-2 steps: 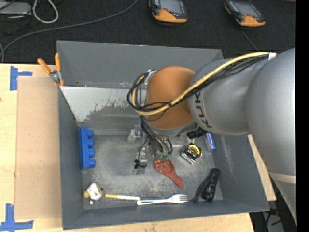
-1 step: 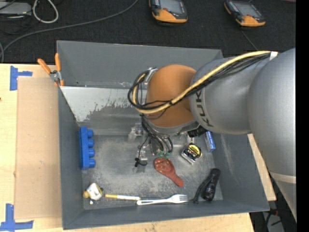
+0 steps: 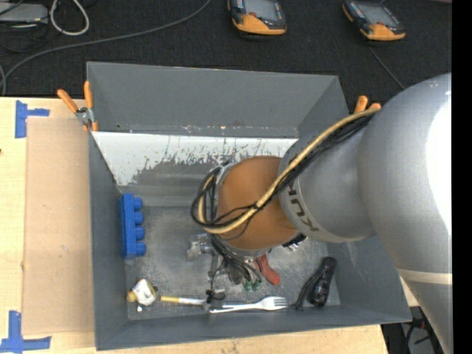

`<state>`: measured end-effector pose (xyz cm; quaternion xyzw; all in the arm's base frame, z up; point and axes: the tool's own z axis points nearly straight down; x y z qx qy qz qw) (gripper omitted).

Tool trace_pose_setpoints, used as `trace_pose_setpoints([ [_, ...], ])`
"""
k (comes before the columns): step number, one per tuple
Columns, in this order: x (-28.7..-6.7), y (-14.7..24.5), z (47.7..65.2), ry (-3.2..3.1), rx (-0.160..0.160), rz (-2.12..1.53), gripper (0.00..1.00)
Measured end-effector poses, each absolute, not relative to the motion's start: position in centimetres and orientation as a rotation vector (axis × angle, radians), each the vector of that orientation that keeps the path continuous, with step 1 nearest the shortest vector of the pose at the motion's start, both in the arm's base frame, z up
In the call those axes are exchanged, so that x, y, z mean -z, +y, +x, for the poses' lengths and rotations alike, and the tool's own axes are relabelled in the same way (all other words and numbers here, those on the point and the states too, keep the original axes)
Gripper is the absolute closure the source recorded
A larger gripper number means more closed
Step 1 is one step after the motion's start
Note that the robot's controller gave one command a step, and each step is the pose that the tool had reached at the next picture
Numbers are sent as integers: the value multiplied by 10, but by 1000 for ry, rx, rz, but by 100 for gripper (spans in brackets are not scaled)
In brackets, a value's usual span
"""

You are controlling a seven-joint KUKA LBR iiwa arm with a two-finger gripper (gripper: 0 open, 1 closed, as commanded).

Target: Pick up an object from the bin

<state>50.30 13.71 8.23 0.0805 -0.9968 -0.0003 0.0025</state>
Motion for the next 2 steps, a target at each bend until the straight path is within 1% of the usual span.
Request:
trace_pose_setpoints([
  [1,-116,51,564,-3135,2,199,0],
  [2,-106,87,502,-3102,6,367,0],
])
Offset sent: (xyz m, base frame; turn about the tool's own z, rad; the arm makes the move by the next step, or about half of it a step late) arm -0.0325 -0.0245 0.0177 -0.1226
